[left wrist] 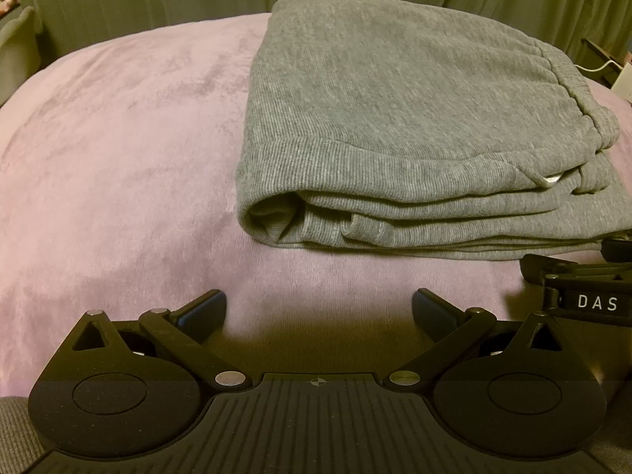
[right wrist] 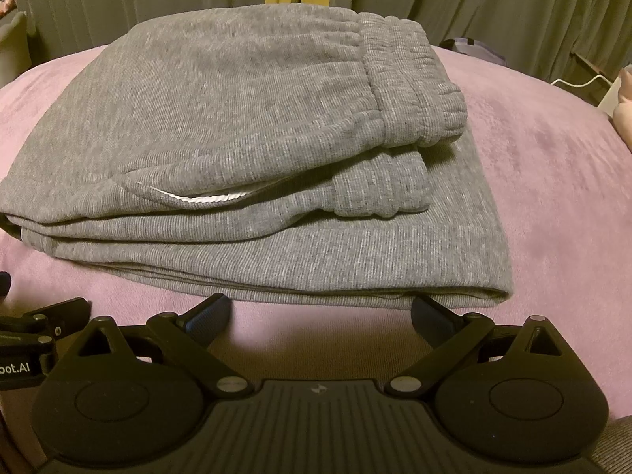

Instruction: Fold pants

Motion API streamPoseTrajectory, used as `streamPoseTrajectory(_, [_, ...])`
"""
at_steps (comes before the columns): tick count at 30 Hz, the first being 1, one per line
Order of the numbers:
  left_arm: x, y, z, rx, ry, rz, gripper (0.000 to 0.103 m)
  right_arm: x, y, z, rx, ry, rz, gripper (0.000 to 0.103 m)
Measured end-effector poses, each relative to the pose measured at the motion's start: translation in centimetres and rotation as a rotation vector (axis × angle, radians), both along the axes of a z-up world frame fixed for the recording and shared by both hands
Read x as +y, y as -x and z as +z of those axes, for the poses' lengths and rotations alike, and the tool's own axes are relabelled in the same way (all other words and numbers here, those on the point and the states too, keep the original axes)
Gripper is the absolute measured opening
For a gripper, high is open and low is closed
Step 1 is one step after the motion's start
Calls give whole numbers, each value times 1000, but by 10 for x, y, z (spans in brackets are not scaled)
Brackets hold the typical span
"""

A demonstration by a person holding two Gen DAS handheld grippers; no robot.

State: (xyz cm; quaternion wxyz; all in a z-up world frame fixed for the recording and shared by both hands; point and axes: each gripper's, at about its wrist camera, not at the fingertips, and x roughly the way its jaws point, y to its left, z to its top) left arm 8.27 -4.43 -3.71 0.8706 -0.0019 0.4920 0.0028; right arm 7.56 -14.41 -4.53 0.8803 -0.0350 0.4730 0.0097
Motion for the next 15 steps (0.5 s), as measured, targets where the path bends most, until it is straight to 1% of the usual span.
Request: streamPoseTrajectory(15, [0, 0, 0, -3, -3, -3, 103, 0, 0, 0, 0, 0, 0, 99])
